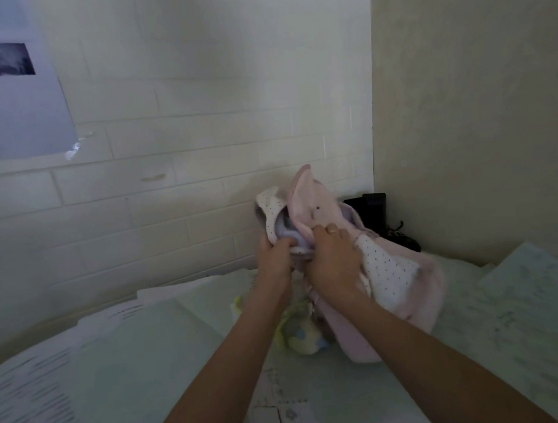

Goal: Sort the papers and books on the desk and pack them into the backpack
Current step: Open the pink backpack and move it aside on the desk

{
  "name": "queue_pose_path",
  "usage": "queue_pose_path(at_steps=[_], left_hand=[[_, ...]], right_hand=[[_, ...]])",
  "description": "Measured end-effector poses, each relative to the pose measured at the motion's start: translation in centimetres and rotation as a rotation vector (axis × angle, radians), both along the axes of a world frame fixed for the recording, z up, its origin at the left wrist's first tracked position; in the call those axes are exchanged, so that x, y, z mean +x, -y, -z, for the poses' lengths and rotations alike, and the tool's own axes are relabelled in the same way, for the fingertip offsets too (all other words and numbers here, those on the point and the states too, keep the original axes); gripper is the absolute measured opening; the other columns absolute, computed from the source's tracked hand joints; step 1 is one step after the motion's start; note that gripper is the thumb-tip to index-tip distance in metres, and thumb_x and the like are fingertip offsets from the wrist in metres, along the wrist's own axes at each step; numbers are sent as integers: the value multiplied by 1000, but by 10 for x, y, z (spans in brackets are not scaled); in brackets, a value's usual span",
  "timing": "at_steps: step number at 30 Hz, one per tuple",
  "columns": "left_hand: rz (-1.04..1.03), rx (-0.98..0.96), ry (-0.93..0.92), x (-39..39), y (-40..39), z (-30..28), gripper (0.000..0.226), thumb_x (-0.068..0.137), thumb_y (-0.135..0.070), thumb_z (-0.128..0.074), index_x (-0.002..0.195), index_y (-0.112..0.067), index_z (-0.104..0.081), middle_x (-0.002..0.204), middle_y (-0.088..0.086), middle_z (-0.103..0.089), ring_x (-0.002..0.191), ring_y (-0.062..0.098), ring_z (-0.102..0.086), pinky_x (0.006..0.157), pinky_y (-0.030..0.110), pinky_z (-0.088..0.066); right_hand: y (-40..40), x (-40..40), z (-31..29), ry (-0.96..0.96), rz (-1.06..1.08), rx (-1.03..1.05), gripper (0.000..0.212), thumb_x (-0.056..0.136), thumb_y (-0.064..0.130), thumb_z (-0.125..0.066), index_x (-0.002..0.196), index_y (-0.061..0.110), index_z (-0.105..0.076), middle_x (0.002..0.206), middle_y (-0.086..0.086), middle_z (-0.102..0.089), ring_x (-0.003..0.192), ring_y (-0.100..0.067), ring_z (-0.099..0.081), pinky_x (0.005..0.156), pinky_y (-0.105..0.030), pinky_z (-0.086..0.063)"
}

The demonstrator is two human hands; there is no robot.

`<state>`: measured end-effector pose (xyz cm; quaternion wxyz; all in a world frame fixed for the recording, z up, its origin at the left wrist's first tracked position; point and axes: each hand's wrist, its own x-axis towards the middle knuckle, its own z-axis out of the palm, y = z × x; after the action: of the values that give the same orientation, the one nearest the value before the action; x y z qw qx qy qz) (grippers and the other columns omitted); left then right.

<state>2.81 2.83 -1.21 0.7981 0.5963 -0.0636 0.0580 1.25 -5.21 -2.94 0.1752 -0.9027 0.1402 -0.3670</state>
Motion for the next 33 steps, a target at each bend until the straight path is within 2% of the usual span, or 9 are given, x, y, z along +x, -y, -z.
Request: queue_pose_path(at_steps=[7, 9, 13, 18, 21, 24, 27, 31, 33], left_hand=[[5, -62, 194, -25, -36, -19, 32, 96, -14, -41, 73, -13, -64, 56, -5, -68, 57, 9, -65, 63, 22, -54], [-302, 350, 501, -27, -56, -13, 17, 84, -5, -48, 87, -10, -64, 77, 2, -71, 75, 18, -65, 75, 31, -52], [-719, 1086, 930, -18, -74, -1, 81, 62, -2, -62, 138, -13, -36, 123, 19, -47, 112, 31, -40, 98, 44, -35], [-19, 1375, 619, -15, -69, -14, 130, 56, -56, -80, 152, -29, 3, 161, 0, -2, 148, 22, 1, 115, 54, -1], [247, 1505, 739, -33, -40, -4, 65, 62, -59, -60, 113, -19, -63, 115, 11, -64, 109, 28, -58, 82, 34, -39], [496, 1653, 787, -61, -2, 32, 29, 78, -42, -65, 80, -14, -59, 75, 4, -57, 72, 23, -52, 63, 29, -35], [777, 1699, 664, -85, 34, 63, 24, 82, -36, -65, 95, -17, -60, 89, 1, -57, 81, 20, -50, 72, 29, -39], [1105, 1317, 36, -79, 50, 52, 31, 90, -45, -56, 104, -19, -66, 102, -1, -61, 93, 14, -58, 81, 24, -43], [908, 1125, 188, -64, 54, 46, 34, 98, -38, -45, 119, -16, -61, 109, 5, -63, 88, 9, -58, 78, 20, -42]], right_hand=[[45, -23, -35, 301, -161, -125, 14, 59, 1, -61, 72, 6, -59, 86, -14, -60, 88, -35, -54, 56, -32, -30], [50, -27, -42, 322, -206, -119, 14, 55, 5, -55, 67, 6, -61, 82, -12, -61, 81, -35, -55, 58, -31, -31], [73, -26, -48, 230, -77, 38, 27, 63, 9, -59, 82, 19, -75, 104, 0, -65, 101, -32, -54, 85, -37, -36], [103, -57, -49, -263, -438, 508, 22, 90, -12, -49, 106, -10, -64, 90, -7, -63, 78, -12, -60, 59, -3, -41], [133, -61, -16, -600, -360, 453, 21, 95, -4, -48, 113, -6, -59, 94, 3, -53, 96, -19, -55, 86, -16, -42], [160, -60, 18, -869, -143, 353, 18, 95, 11, -48, 105, 2, -60, 99, -8, -57, 97, -30, -54, 87, -33, -43], [157, -60, 23, -744, -51, 107, 20, 84, 7, -60, 99, -1, -71, 97, -15, -66, 86, -25, -61, 69, -26, -47], [161, -66, 49, -272, 196, 81, 25, 85, 16, -56, 107, 6, -63, 115, -18, -59, 107, -35, -52, 92, -41, -42], [154, -73, 70, -217, 323, 72, 33, 90, 23, -47, 119, 7, -51, 125, -23, -48, 116, -41, -43, 94, -49, -39]])
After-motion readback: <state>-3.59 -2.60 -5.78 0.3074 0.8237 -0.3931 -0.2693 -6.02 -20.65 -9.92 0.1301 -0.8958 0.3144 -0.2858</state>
